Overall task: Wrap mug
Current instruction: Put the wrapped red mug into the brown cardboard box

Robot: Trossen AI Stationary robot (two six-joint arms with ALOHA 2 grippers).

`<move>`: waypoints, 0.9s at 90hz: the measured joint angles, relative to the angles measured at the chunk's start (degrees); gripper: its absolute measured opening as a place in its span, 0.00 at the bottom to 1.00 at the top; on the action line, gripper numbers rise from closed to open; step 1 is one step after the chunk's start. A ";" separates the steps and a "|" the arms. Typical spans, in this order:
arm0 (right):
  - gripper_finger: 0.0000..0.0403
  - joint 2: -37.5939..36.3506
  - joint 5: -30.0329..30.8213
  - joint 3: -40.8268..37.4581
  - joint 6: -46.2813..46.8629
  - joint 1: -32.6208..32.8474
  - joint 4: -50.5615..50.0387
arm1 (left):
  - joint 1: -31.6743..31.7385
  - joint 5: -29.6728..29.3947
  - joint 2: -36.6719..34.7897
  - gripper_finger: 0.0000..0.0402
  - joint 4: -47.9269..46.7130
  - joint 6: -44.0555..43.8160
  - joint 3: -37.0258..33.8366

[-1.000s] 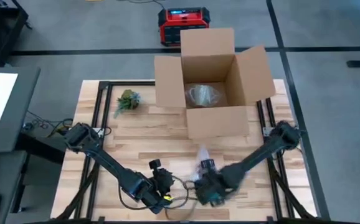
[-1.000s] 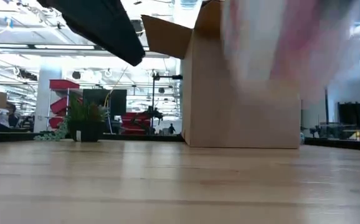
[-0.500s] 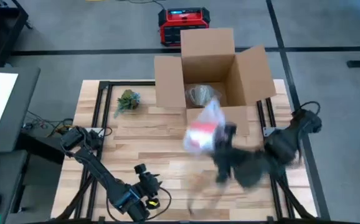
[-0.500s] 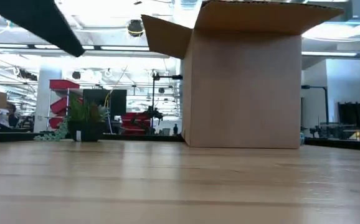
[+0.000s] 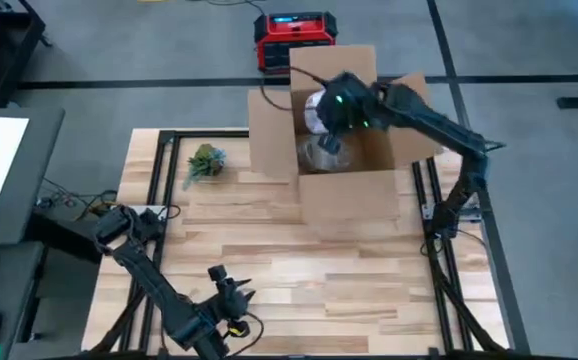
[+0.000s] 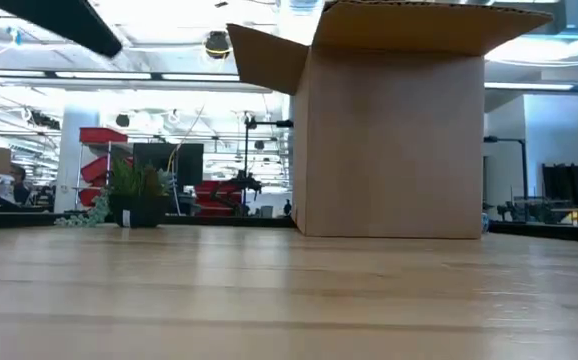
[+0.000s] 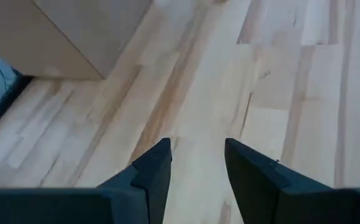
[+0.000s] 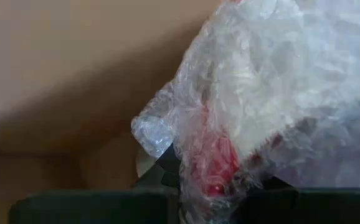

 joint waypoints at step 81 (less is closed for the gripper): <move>0.10 18.32 -14.08 -0.55 -7.66 0.30 -10.19 | 3.56 -8.19 0.00 0.33 0.94 7.66 0.00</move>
